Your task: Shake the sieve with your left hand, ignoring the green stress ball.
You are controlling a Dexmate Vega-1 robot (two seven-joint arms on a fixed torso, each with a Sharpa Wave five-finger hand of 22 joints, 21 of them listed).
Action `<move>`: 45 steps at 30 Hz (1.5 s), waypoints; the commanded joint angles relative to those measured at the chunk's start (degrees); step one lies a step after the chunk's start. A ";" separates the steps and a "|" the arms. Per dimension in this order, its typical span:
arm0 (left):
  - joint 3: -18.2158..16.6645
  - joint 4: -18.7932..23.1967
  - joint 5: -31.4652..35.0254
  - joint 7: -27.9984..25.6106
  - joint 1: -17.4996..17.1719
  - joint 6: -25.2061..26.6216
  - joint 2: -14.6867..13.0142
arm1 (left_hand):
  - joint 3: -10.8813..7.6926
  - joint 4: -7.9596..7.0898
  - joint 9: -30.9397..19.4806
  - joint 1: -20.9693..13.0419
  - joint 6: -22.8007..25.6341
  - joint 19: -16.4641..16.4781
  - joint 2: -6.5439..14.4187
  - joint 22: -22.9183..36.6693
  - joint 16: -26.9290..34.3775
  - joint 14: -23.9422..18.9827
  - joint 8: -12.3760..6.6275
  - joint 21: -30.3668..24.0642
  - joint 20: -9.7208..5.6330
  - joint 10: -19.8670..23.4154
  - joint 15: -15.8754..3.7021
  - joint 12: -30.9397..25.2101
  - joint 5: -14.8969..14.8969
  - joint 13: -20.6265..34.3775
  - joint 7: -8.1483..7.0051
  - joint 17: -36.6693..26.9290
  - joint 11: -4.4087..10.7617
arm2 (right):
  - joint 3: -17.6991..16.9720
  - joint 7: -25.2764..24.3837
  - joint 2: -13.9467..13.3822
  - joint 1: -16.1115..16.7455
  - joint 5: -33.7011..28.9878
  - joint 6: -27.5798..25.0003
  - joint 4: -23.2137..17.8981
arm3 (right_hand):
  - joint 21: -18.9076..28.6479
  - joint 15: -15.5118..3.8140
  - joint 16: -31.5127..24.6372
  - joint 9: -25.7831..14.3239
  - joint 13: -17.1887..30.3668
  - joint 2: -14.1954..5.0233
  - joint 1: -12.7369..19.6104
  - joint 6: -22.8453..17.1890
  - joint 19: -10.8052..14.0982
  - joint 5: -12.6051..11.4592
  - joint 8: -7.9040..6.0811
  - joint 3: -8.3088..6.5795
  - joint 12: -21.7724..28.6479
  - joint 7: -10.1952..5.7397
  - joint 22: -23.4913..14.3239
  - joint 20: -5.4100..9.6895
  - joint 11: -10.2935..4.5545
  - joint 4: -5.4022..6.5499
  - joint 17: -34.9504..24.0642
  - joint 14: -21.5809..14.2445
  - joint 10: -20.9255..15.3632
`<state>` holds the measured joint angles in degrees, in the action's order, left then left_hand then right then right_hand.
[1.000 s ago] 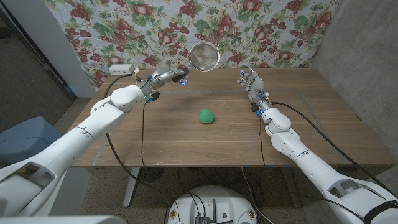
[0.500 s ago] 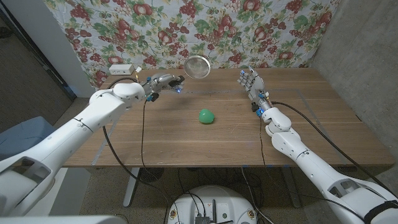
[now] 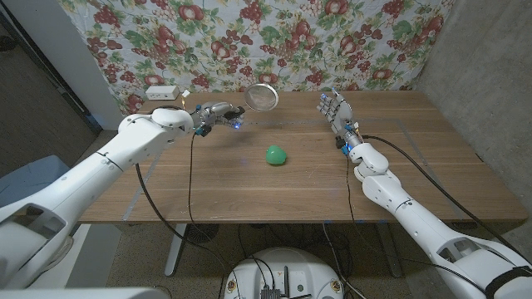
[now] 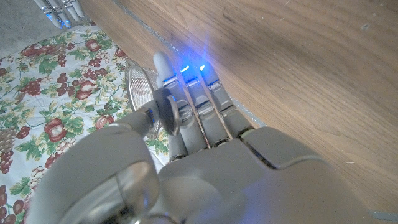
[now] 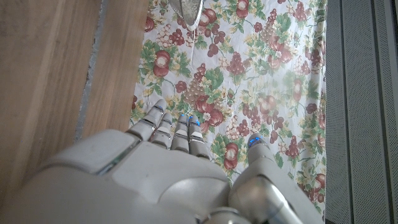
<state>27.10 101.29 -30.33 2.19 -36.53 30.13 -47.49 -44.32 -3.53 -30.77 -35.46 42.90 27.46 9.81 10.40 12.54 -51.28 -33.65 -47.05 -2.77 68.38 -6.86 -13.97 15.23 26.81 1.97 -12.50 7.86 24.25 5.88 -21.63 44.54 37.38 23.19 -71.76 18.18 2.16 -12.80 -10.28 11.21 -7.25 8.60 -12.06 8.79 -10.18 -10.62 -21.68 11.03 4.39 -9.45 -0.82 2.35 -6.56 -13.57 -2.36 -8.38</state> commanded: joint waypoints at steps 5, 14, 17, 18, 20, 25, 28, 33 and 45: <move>0.31 -0.72 -1.10 0.31 0.26 -0.59 -0.75 | -0.70 -0.32 -0.14 -0.99 0.26 0.61 1.30 0.18 0.32 -0.62 -0.16 -0.32 -1.87 2.36 -6.18 0.00 -0.15 -0.05 0.32 -0.20 2.01 | 0.45 -0.18 0.57 -0.50 -0.34 -0.16 0.48 | -0.19 0.06 -0.25 -0.06 0.10 -0.79 -0.03 -0.43 0.50 0.07 -0.27 -0.52 0.37 -0.21 -0.34 0.18 0.21 0.07 -0.14 0.02 -0.44; 0.36 -1.06 -1.41 0.20 0.25 -0.64 -0.80 | -0.81 -0.29 -0.15 -1.03 0.26 0.56 1.31 0.17 0.33 -0.70 -0.16 -0.40 -1.92 2.36 -6.23 -0.05 -0.25 -0.05 0.33 -0.21 1.85 | 0.60 -0.58 0.40 -0.47 -0.57 -0.73 -0.10 | -0.35 0.07 -0.25 -0.06 0.11 -0.78 -0.04 -0.41 0.59 0.07 -0.26 -0.54 0.36 -0.18 -0.34 0.17 0.20 0.06 -0.11 0.03 -0.43; 0.02 -0.79 -1.93 -0.70 0.03 0.29 -0.66 | -0.85 -0.27 -0.11 -1.05 0.37 0.62 1.34 0.17 0.34 -0.72 -0.18 -0.45 -1.91 2.43 -6.25 -0.08 -0.28 -0.06 0.32 -0.21 1.86 | 0.70 -0.45 0.52 -0.66 -0.57 -0.78 0.13 | -0.39 0.07 -0.25 -0.06 0.11 -0.78 -0.05 -0.41 0.60 0.07 -0.26 -0.54 0.37 -0.18 -0.34 0.17 0.24 0.06 -0.11 0.02 -0.45; -0.13 -0.67 -2.09 -0.95 -0.13 0.40 -0.67 | -0.88 -0.24 -0.08 -1.08 0.40 0.67 1.37 0.18 0.35 -0.74 -0.18 -0.48 -1.89 2.49 -6.28 -0.09 -0.29 -0.10 0.43 -0.22 1.86 | 0.74 -0.39 0.54 -0.74 -0.60 -0.79 0.21 | -0.41 0.07 -0.26 -0.06 0.11 -0.78 -0.05 -0.42 0.61 0.07 -0.26 -0.54 0.38 -0.18 -0.34 0.17 0.18 0.06 -0.11 0.01 -0.48; -0.34 -0.36 -2.42 -1.55 -0.31 1.06 -0.68 | -0.93 -0.19 -0.01 -1.13 0.54 0.73 1.46 0.18 0.41 -0.86 -0.19 -0.53 -1.85 2.59 -6.32 -0.10 -0.32 -0.17 0.59 -0.25 1.85 | 0.79 -0.29 0.58 -0.91 -0.64 -0.80 0.34 | -0.43 0.07 -0.25 -0.06 0.11 -0.79 -0.05 -0.41 0.63 0.07 -0.26 -0.55 0.39 -0.21 -0.34 0.17 0.12 0.06 -0.10 0.03 -0.50; -0.75 0.00 -3.46 -1.94 -0.86 1.64 -0.73 | -1.06 -0.08 0.16 -1.26 0.74 0.90 1.59 0.18 0.57 -1.15 -0.16 -0.66 -1.69 2.91 -6.30 -0.20 -0.42 -0.26 0.94 -0.33 1.89 | 0.95 0.08 0.64 -1.35 -0.69 -0.94 0.65 | -0.52 0.06 -0.25 -0.06 0.11 -0.78 -0.07 -0.42 0.67 0.07 -0.26 -0.55 0.36 -0.17 -0.35 0.20 0.16 0.07 -0.09 0.03 -0.44; -1.13 -0.04 -4.42 -1.83 -1.31 1.65 -0.72 | -1.22 0.07 0.33 -1.41 0.89 0.91 1.67 0.19 0.66 -1.33 -0.12 -0.75 -1.63 3.45 -6.32 -0.46 -0.52 -0.24 1.13 -0.38 1.81 | 0.98 0.16 0.62 -1.42 -0.66 -1.04 0.65 | -0.58 0.05 -0.26 -0.06 0.11 -0.79 -0.09 -0.44 0.70 0.07 -0.27 -0.56 0.35 -0.16 -0.35 0.15 0.15 0.08 -0.09 0.01 -0.42; -1.61 0.11 -5.72 -1.68 -2.05 1.69 -0.96 | -1.42 0.26 0.53 -1.62 0.94 0.95 1.76 0.19 0.79 -1.56 -0.03 -0.85 -1.57 3.49 -6.32 -0.51 -0.65 -0.20 1.41 -0.47 1.80 | 0.99 0.24 0.57 -1.37 -0.59 -1.19 0.56 | -0.67 0.03 -0.27 -0.06 0.11 -0.79 -0.10 -0.41 0.72 0.07 -0.26 -0.57 0.37 -0.16 -0.35 0.17 0.22 0.08 -0.08 0.02 -0.47; -2.69 -0.39 -9.07 -0.21 -3.93 -0.03 -1.29 | -1.69 0.48 0.90 -1.88 1.03 1.01 1.78 0.21 0.92 -1.75 0.16 -1.07 -1.52 3.70 -6.25 -0.56 -0.95 -0.35 1.80 -0.61 1.63 | 1.07 0.50 0.53 -1.04 -0.35 -1.39 0.44 | -0.85 0.06 -0.26 -0.06 0.11 -0.80 -0.10 -0.38 0.76 0.07 -0.25 -0.60 0.37 -0.13 -0.35 0.18 0.15 0.07 -0.05 0.03 -0.47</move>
<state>25.29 101.15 -36.85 0.99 -38.91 31.47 -48.45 -45.24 -2.61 -29.82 -35.78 43.79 28.07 9.50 10.55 13.14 -52.41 -33.43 -47.51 -2.77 69.30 -7.16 -14.20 14.36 26.28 3.33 -12.94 6.95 25.22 6.09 -21.07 43.34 36.78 22.00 -71.31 17.34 2.16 -12.80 -10.26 11.21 -7.25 8.60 -12.06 9.20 -10.18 -10.62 -21.84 11.03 4.39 -9.45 -0.41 2.56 -6.71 -13.58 -2.36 -8.59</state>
